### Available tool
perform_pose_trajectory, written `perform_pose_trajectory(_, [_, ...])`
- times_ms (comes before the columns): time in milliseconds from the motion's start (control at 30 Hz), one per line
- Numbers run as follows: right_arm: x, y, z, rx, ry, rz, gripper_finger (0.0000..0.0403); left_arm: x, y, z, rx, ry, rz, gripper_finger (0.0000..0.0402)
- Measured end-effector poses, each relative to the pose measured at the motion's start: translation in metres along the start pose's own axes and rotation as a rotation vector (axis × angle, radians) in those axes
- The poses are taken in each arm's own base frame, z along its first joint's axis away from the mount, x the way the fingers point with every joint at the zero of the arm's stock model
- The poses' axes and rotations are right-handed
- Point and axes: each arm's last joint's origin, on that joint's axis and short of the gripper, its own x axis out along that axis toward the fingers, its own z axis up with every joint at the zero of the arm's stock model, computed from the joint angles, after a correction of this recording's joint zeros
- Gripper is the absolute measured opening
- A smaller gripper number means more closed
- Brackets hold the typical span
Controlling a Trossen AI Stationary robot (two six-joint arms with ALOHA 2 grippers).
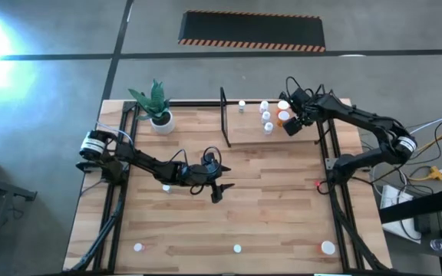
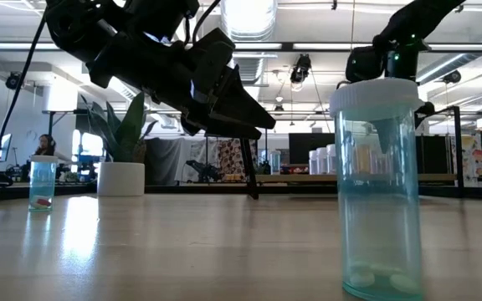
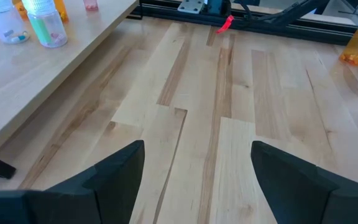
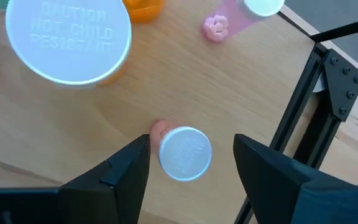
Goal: Pick and place medicine bottles onto shelf by color
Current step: Put the top pink pill bottle on the shelf aligned with the other pink pill bottle
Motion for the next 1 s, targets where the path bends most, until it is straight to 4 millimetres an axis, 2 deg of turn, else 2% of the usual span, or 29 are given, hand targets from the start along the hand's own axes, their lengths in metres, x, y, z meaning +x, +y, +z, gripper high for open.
perform_pose_trajectory(167, [0.005, 0.001, 0.001, -0.007, 0.017, -0.006, 0.0205, 0.0, 0.0, 0.0, 0.0, 0.0, 0.0, 0.0278])
perform_pose_trajectory(567, [0.004, 0.002, 0.001, -0.002, 0.009, 0.022, 0.0104, 0.0, 0.0, 0.0, 0.0, 0.0, 0.0, 0.0278])
perform_pose_trajectory(700, [0.0, 0.001, 0.005, 0.011, -0.007, 0.02, 0.01, 0.0, 0.0, 0.0, 0.0, 0.0, 0.0, 0.0278])
perform_pose_trajectory(900, [-0.022, -0.004, 0.027, 0.076, -0.107, 0.031, 0.0113, 0.0, 0.0, 0.0, 0.0, -0.001, 0.0, 0.0278])
perform_pose_trajectory(1000, [-0.023, -0.013, 0.036, 0.134, -0.121, 0.022, 0.0105, 0.0, 0.0, 0.0, 0.0, -0.001, 0.0, 0.0278])
